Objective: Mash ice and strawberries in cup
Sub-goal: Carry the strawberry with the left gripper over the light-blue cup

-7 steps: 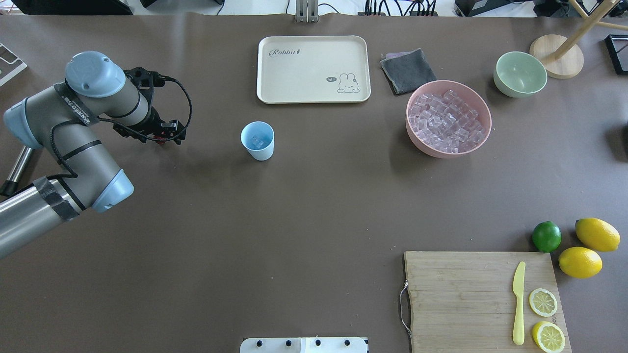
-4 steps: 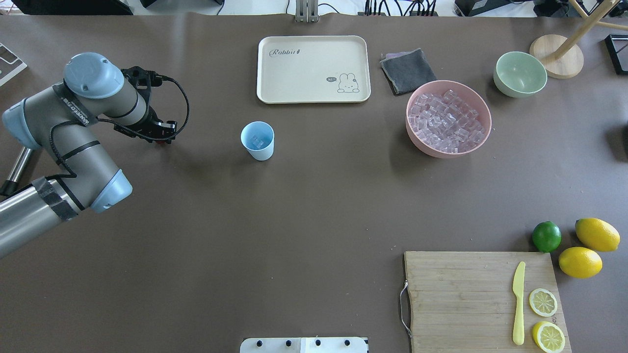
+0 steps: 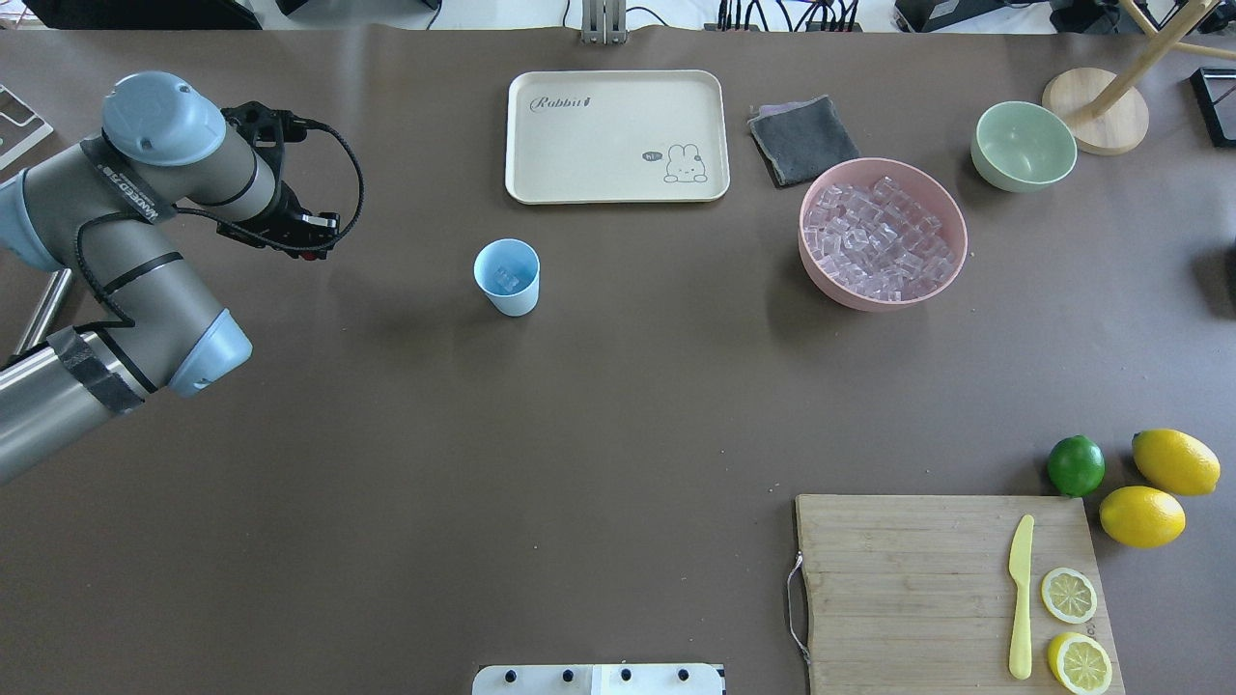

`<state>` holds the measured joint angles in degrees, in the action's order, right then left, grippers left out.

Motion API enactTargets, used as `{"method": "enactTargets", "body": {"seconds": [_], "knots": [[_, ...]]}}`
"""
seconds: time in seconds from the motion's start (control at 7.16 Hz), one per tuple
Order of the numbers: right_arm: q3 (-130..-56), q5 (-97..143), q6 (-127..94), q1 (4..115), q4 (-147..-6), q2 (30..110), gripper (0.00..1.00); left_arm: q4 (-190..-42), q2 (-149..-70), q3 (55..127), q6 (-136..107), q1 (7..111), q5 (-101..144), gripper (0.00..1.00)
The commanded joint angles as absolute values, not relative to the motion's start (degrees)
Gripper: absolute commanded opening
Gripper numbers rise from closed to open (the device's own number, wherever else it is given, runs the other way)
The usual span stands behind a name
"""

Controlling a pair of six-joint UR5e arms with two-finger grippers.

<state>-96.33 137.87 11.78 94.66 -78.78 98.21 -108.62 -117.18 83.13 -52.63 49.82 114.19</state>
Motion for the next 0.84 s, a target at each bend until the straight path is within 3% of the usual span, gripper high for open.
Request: {"method": "enactTargets", "body": {"seconds": [0.0, 0.7], "knots": [[-96.3, 137.8, 11.8, 94.9, -78.8, 98.7, 1.00, -105.0, -120.7, 85.1, -59.1, 52.2, 118.6, 0.00], [-96.2, 137.3, 3.7, 94.7, -79.6, 97.2, 0.98, -104.8, -127.0, 88.6, -80.2, 48.1, 117.7, 0.00]]}}
